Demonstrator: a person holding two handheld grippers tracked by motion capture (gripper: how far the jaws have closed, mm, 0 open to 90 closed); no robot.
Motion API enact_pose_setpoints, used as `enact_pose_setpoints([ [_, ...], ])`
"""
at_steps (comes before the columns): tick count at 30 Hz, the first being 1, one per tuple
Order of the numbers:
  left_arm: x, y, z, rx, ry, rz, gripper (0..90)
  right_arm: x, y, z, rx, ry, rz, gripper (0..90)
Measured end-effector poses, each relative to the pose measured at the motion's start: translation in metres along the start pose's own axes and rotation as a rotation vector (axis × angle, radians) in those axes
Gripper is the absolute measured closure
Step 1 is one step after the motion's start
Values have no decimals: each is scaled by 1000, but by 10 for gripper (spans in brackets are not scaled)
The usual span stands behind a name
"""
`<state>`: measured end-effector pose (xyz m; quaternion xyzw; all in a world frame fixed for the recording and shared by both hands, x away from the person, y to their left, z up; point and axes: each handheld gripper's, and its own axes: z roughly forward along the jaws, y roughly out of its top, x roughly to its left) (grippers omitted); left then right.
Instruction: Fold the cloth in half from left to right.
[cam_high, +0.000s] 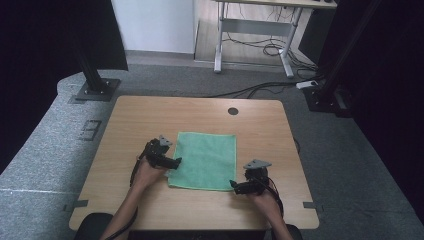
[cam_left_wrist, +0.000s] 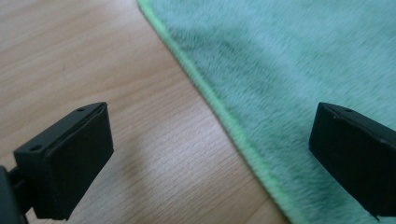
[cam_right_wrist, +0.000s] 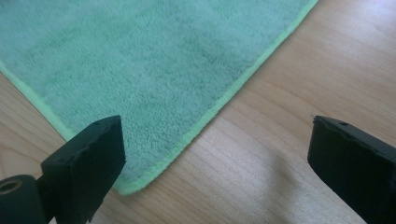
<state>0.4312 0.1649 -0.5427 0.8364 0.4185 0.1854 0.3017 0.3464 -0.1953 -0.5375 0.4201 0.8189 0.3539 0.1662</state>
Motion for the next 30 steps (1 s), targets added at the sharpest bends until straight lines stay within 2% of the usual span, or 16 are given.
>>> enact_pose_setpoints([
  [1,-1,-2,1,9,12,11,0,0,-1,2,11,-5,-8,42],
  [3,0,-4,0,2,3,-7,3,1,-2,5,29,-19,-20,47],
  [6,-3,-7,-3,7,8,-1,3,-1,-4,9,54,-46,-46,51],
  [8,-5,-9,-7,15,12,9,3,-2,-5,9,56,-48,-44,51],
  [13,-13,-16,-14,29,2,3,3,-7,-6,8,53,-67,-46,49],
  [22,-29,-28,-26,43,-39,1,2,-19,-8,5,52,-105,-21,46],
  [28,-49,-34,-32,44,-68,20,2,-30,-10,3,50,-142,-6,46],
  [30,-54,-35,-32,45,-86,31,2,-35,-11,2,49,-155,16,45],
])
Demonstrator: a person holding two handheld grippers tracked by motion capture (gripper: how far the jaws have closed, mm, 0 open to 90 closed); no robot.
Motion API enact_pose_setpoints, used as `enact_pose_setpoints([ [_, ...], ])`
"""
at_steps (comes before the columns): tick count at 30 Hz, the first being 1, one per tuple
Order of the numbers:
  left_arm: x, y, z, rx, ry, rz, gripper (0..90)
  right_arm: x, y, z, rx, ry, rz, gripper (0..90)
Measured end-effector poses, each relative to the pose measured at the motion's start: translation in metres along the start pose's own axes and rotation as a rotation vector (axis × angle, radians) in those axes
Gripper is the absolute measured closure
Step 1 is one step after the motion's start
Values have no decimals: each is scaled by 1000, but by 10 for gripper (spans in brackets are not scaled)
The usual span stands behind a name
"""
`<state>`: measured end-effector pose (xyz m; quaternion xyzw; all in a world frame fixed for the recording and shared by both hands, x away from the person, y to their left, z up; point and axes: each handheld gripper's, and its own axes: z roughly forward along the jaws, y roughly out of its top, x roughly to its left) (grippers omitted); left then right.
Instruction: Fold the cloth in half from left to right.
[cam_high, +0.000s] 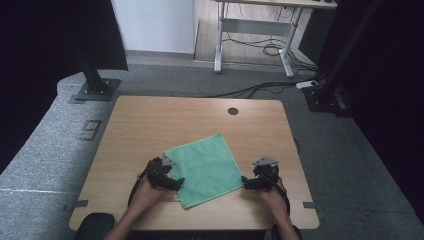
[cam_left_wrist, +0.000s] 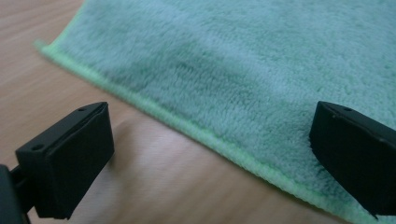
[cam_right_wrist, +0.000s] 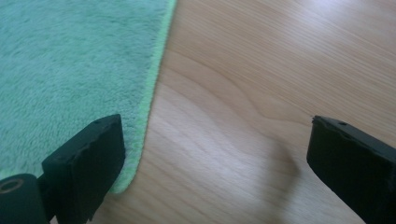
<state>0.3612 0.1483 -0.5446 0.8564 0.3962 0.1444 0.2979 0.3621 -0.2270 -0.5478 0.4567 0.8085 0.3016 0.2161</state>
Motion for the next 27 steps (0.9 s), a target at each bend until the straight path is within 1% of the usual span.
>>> enact_pose_setpoints([
  [2,-3,1,0,2,-1,20,2,-5,-2,0,2,-2,27,41],
  [3,-3,2,0,6,3,29,0,-6,-3,0,0,6,40,42],
  [4,-1,3,-1,7,10,36,0,-6,-3,0,0,6,40,42],
  [5,5,6,-4,-1,19,27,0,-6,-3,0,-3,4,41,41],
  [7,13,8,-7,-18,25,-2,0,-5,-3,0,-4,-3,40,39],
  [8,21,10,-10,-30,34,-19,0,-6,-3,0,-4,0,42,37],
  [11,36,14,-13,-48,59,-45,0,-8,-5,2,-6,13,83,25],
  [12,36,14,-13,-48,59,-45,0,-8,-5,2,-6,13,83,25],
  [13,47,19,-14,-53,75,-58,0,-10,-7,3,-10,24,103,5],
  [15,57,24,-13,-63,89,-70,0,-11,-8,4,-16,26,103,0],
  [16,60,27,-12,-68,89,-81,0,-12,-8,4,-20,28,99,0],
  [17,60,27,-12,-68,89,-81,0,-12,-8,4,-20,28,99,0],
  [19,69,33,-9,-84,94,-94,0,-13,-9,4,-30,37,89,0],
  [22,75,37,-1,-82,111,-105,0,-13,-9,4,-34,38,87,0],
  [24,80,36,5,-76,120,-118,0,-13,-10,4,-38,39,86,0],
  [25,80,36,5,-76,120,-118,0,-13,-10,4,-38,39,86,0],
  [27,88,32,12,-60,133,-136,0,-13,-10,5,-41,41,85,0],
])
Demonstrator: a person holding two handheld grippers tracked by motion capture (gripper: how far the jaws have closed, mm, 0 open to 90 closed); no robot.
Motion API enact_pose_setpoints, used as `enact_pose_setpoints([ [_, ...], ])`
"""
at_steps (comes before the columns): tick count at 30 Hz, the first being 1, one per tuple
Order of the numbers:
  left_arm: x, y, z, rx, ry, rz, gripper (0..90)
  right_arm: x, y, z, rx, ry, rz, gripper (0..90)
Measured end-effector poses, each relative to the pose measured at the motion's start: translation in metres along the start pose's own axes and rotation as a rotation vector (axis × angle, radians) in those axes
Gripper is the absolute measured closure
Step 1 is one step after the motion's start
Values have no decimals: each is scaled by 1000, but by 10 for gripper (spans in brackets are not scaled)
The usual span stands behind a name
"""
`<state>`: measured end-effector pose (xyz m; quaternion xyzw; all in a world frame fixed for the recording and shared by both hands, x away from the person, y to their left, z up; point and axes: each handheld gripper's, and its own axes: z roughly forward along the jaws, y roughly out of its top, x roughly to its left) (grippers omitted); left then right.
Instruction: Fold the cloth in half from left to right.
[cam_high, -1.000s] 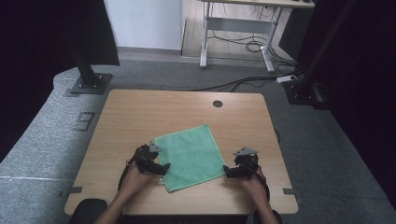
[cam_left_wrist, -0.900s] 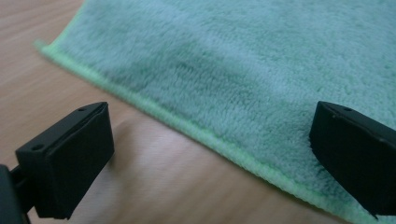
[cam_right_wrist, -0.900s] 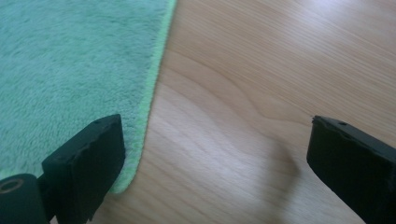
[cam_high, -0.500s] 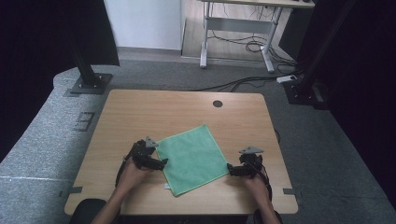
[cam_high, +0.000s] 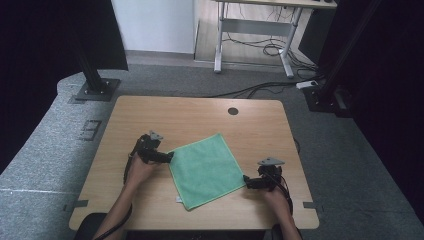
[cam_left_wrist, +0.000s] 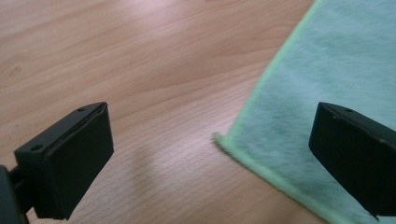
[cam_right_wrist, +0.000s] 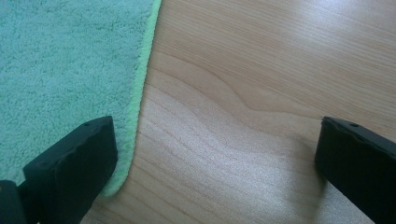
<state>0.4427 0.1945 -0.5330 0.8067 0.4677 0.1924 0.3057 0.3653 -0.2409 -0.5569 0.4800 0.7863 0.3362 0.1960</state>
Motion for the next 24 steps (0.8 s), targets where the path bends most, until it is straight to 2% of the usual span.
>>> enact_pose_setpoints([
  [5,8,-7,10,15,12,-17,0,0,0,0,0,2,-1,0],
  [7,9,-8,13,10,2,-24,0,0,0,0,0,4,-2,0],
  [12,9,-8,13,4,1,-21,2,0,0,0,0,6,-3,0],
  [14,11,-8,14,14,-12,-37,4,0,0,0,0,7,-5,0],
  [24,11,-8,14,15,-12,-41,0,0,2,-2,11,31,-24,26],
])
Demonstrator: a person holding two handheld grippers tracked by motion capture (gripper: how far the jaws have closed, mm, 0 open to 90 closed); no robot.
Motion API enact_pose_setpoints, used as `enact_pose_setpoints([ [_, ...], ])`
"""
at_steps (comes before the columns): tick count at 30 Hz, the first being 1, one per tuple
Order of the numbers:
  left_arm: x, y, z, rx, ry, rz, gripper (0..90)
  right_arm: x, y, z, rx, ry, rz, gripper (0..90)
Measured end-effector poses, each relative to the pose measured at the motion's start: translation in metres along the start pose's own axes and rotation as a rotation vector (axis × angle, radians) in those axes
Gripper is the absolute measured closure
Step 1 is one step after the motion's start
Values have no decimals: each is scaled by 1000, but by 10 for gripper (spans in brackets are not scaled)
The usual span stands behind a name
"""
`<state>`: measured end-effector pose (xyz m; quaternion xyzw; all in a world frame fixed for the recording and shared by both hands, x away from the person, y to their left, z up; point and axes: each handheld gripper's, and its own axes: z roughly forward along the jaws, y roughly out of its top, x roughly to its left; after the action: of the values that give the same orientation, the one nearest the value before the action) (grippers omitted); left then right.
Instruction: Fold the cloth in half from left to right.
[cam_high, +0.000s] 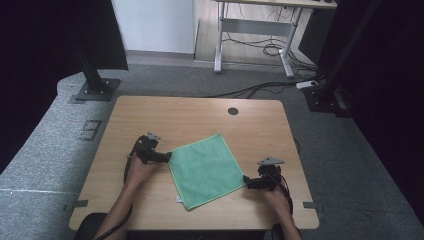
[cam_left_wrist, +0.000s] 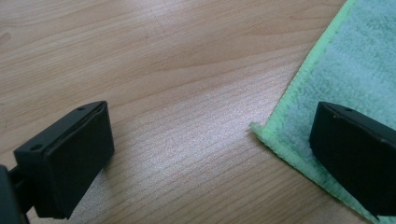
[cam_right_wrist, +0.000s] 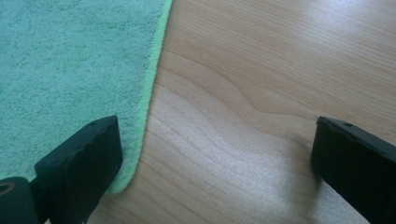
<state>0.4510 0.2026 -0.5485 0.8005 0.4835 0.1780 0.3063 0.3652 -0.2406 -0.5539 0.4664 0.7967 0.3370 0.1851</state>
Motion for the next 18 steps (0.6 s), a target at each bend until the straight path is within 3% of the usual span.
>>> enact_pose_setpoints([
  [9,0,0,0,0,2,-2,0,15,8,-7,-3,69,-38,26],
  [17,0,0,0,0,2,-3,0,38,17,-6,-4,164,-81,52],
  [18,0,0,0,0,2,-3,0,46,20,-5,-5,191,-97,59],
])
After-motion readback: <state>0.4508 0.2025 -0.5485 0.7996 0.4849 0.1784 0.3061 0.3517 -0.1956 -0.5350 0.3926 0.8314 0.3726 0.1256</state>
